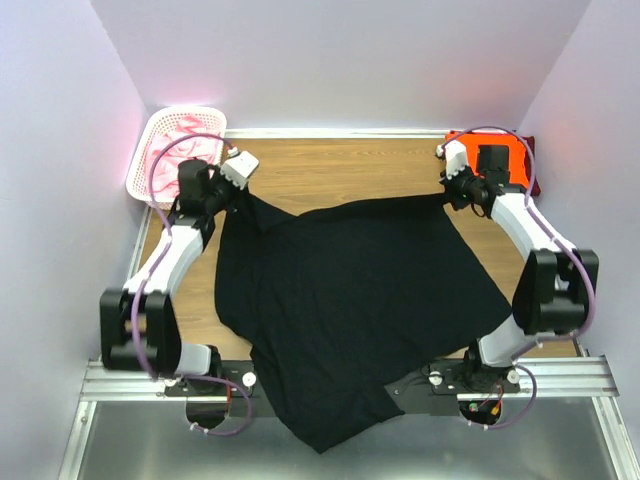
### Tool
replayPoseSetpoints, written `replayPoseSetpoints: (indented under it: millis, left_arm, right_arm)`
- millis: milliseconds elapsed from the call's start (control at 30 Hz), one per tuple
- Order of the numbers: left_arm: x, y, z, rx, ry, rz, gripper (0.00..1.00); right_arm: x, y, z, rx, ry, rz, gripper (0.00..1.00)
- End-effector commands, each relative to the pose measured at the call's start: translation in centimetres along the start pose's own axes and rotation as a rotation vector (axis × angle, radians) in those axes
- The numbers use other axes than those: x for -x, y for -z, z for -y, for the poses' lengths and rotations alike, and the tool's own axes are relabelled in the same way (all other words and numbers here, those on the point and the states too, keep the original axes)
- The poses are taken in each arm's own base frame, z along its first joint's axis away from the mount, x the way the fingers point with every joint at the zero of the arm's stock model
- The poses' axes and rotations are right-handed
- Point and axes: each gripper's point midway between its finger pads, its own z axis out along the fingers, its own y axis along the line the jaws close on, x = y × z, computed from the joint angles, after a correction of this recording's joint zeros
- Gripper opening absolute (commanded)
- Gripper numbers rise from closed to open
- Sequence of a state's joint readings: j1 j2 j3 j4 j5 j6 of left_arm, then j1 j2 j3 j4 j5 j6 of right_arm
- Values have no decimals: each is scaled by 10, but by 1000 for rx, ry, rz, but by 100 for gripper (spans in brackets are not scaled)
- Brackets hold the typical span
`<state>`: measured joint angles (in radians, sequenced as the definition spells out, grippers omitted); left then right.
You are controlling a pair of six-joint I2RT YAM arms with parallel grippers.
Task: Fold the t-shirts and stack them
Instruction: Flatten the tshirt out
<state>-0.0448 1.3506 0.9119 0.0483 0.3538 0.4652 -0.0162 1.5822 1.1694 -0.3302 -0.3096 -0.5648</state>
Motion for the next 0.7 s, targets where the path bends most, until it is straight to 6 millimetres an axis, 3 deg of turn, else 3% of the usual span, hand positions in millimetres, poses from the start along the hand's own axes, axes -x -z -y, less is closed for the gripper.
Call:
replayPoseSetpoints:
  millis: [0,200,267,400,667]
  left_arm:
    - [23,-28,-33,72,-12,66,0]
    - [4,-82,-56,87,7,-13,0]
    - [4,-101,-67,97,8,-20,0]
    - [9,-132,-73,85,0,-36,0]
    - [8,-153,-67,74,-6,-59,0]
  right_arm:
    - [16,-27,34,-86,50,22,0]
    - [17,-62,56,-107,76,-11,1]
    - [7,-78,57,-100,64,-44,1]
    - [13,-94,66,-114,53,-45,0]
    - [11,-101,73,-137,54,-60,1]
